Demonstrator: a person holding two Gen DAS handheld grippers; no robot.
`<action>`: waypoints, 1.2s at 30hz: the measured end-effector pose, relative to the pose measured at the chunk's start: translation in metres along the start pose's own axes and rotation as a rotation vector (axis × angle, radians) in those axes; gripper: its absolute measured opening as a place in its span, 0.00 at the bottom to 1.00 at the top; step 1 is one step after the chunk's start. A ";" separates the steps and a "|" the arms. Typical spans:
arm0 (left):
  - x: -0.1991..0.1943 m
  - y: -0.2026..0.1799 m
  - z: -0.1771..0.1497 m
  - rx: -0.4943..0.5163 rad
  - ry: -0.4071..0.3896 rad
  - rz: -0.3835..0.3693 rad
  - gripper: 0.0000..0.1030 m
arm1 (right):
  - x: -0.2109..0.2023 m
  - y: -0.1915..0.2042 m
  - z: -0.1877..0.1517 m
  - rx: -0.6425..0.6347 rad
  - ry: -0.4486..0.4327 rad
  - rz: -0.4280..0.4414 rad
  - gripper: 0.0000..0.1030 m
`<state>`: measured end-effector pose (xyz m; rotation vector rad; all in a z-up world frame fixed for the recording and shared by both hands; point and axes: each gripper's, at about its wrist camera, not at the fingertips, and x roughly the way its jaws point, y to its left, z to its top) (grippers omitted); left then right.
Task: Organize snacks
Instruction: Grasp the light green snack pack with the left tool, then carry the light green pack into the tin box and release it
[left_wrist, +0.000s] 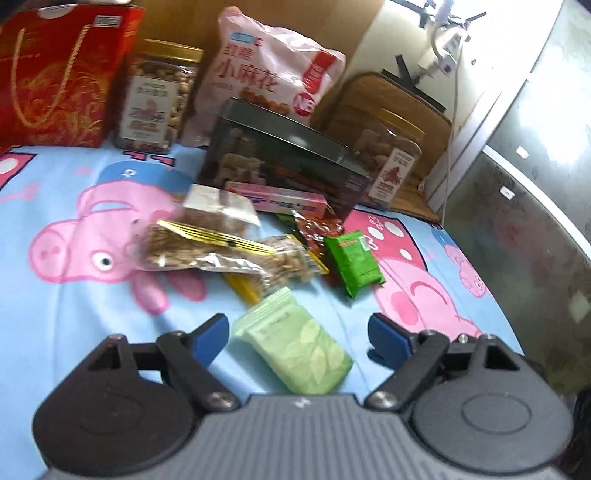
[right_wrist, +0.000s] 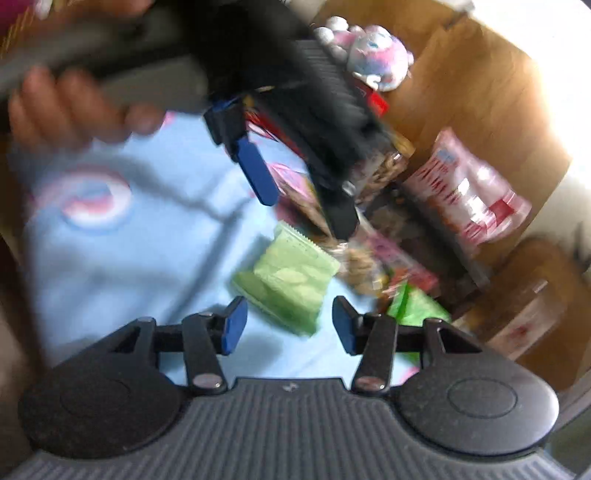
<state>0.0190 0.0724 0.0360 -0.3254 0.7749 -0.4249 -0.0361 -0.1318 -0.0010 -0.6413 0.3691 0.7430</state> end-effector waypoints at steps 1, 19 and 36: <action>-0.002 0.002 0.001 -0.006 -0.007 0.004 0.83 | -0.001 -0.008 0.001 0.057 0.001 0.018 0.52; 0.031 -0.003 -0.006 -0.008 0.082 -0.005 0.35 | 0.019 -0.029 0.004 0.445 0.030 0.187 0.27; 0.129 -0.009 0.185 0.052 -0.088 0.006 0.36 | 0.097 -0.198 0.060 0.584 -0.111 -0.031 0.28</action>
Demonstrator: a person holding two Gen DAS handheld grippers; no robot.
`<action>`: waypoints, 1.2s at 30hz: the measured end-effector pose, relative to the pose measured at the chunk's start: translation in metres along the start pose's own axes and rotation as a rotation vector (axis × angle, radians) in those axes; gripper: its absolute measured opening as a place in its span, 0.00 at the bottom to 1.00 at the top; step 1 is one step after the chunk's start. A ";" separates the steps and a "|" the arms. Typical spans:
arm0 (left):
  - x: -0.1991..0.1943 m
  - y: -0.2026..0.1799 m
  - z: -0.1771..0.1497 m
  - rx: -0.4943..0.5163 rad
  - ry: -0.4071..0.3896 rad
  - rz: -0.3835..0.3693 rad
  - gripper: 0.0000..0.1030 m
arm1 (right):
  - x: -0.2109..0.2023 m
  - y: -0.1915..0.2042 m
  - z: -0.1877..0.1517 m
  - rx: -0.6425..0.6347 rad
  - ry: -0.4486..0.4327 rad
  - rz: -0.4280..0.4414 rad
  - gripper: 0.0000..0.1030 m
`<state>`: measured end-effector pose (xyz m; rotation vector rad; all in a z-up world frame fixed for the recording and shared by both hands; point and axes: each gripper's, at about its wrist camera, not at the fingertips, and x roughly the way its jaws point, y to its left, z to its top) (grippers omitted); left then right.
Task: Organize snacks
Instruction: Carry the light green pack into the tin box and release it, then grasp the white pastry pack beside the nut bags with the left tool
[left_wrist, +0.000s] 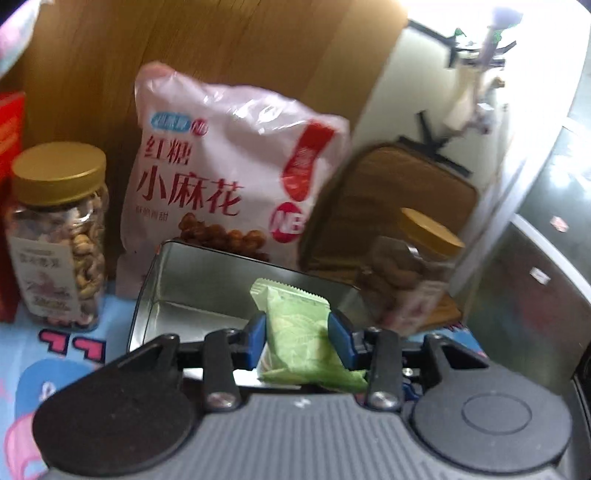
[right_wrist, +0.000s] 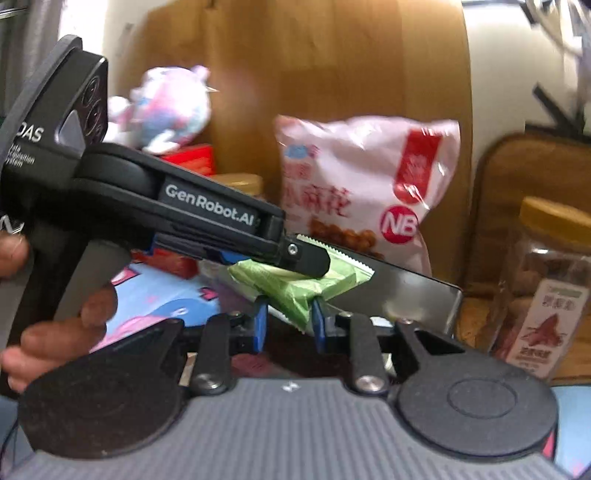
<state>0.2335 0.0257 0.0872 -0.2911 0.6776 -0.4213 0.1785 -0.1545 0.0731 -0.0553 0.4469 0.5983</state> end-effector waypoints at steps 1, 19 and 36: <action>0.008 0.004 0.001 -0.003 0.008 0.012 0.36 | 0.009 -0.002 0.000 0.003 0.013 -0.006 0.28; -0.084 0.047 -0.060 -0.023 -0.010 0.171 0.51 | -0.029 0.026 -0.044 0.133 0.056 0.146 0.40; -0.078 0.042 -0.101 0.003 0.041 0.357 0.70 | 0.007 0.084 -0.068 0.069 0.157 0.109 0.34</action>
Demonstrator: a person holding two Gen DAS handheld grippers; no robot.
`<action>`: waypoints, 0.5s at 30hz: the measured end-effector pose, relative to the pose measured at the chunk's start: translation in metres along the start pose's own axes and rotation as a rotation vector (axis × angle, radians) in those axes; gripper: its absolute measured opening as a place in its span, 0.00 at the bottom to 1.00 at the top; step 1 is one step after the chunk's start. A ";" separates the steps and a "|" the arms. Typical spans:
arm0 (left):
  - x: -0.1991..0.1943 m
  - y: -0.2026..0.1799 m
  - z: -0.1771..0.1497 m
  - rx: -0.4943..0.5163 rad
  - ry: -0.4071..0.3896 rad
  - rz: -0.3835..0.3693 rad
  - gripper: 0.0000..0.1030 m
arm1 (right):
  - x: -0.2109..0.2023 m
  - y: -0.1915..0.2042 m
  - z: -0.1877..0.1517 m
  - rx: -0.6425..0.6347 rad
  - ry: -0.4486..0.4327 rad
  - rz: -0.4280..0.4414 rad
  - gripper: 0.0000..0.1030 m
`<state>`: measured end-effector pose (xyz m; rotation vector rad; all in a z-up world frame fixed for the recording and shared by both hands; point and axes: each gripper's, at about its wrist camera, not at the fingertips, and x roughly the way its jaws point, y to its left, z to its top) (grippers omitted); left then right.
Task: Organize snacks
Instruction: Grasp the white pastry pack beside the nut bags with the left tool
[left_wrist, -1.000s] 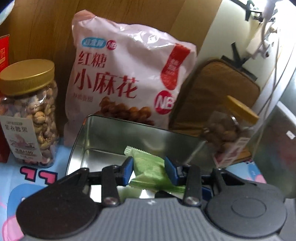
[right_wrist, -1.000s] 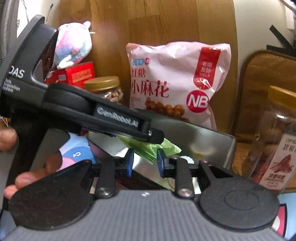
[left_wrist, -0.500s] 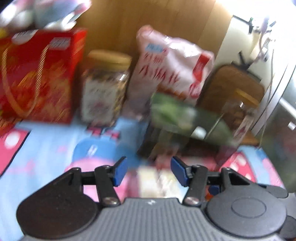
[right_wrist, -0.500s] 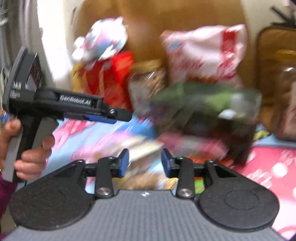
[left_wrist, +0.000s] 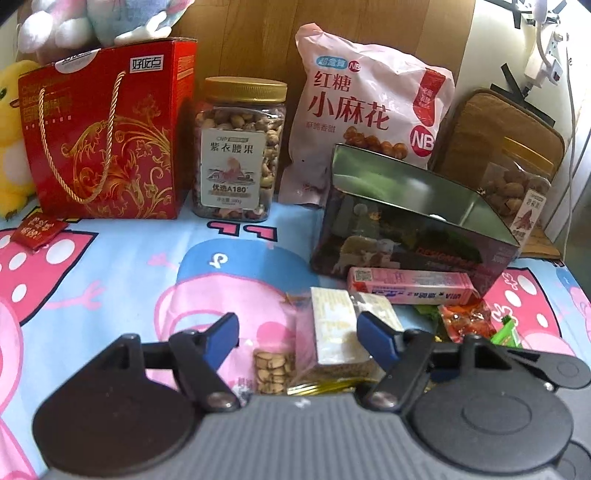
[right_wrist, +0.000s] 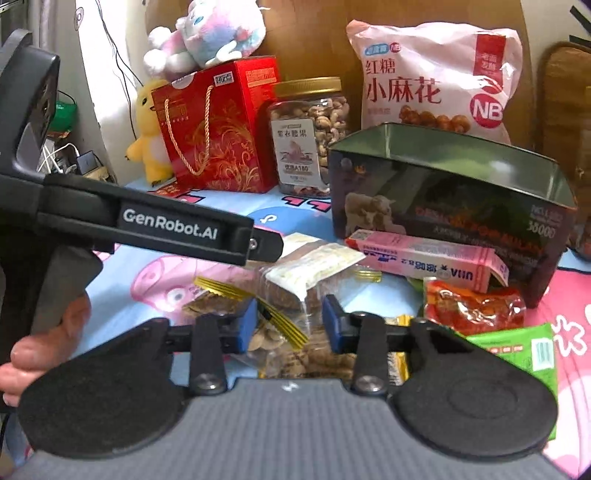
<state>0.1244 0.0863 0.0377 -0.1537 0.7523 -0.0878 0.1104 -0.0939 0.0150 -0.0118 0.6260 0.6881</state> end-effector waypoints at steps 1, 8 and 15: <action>0.000 -0.001 0.000 0.000 -0.002 0.002 0.70 | -0.002 0.000 0.000 0.001 -0.006 -0.002 0.31; -0.001 -0.008 0.003 0.014 -0.008 0.007 0.70 | -0.016 0.000 -0.004 0.013 -0.040 -0.005 0.24; -0.004 -0.021 -0.001 0.052 0.002 -0.012 0.70 | -0.058 0.004 -0.018 -0.034 -0.085 -0.012 0.19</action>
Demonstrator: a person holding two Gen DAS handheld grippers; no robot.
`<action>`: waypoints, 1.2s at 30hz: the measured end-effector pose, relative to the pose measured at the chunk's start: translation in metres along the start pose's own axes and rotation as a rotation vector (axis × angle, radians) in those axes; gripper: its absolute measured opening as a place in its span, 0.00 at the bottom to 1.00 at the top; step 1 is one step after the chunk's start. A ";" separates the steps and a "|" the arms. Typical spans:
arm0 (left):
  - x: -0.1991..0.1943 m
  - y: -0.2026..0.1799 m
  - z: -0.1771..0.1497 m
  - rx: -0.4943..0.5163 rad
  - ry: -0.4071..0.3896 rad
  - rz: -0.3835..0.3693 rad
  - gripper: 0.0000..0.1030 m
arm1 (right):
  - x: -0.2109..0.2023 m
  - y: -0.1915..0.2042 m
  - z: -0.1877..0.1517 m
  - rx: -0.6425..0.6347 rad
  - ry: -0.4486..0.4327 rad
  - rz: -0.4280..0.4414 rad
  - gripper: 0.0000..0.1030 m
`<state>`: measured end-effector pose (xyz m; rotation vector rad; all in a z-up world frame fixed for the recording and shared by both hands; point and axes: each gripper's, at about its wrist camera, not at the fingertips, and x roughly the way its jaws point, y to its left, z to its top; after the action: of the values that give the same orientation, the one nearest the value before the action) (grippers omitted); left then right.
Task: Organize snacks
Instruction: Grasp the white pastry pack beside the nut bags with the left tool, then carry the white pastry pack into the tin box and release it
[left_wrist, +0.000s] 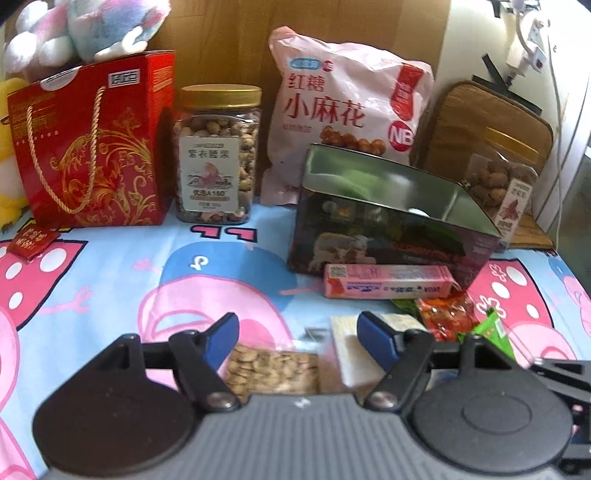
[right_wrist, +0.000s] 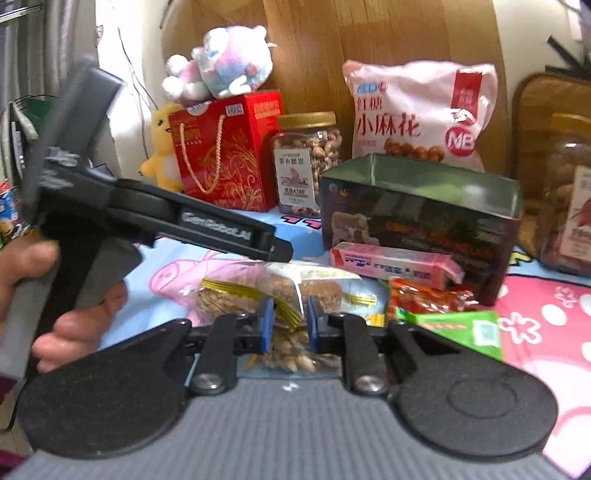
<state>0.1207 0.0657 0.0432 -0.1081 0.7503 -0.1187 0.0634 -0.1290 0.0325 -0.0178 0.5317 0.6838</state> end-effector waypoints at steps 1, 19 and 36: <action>0.000 -0.002 -0.001 0.005 0.004 -0.002 0.70 | -0.008 -0.001 -0.003 -0.004 -0.004 0.004 0.15; 0.004 -0.017 -0.007 0.027 0.014 0.018 0.72 | -0.057 -0.032 -0.030 0.078 -0.004 -0.011 0.52; -0.020 0.012 -0.010 -0.084 0.029 -0.249 0.79 | -0.004 -0.014 -0.016 -0.066 0.059 0.012 0.62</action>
<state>0.1000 0.0795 0.0478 -0.2804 0.7692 -0.3265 0.0620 -0.1449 0.0187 -0.0969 0.5662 0.7143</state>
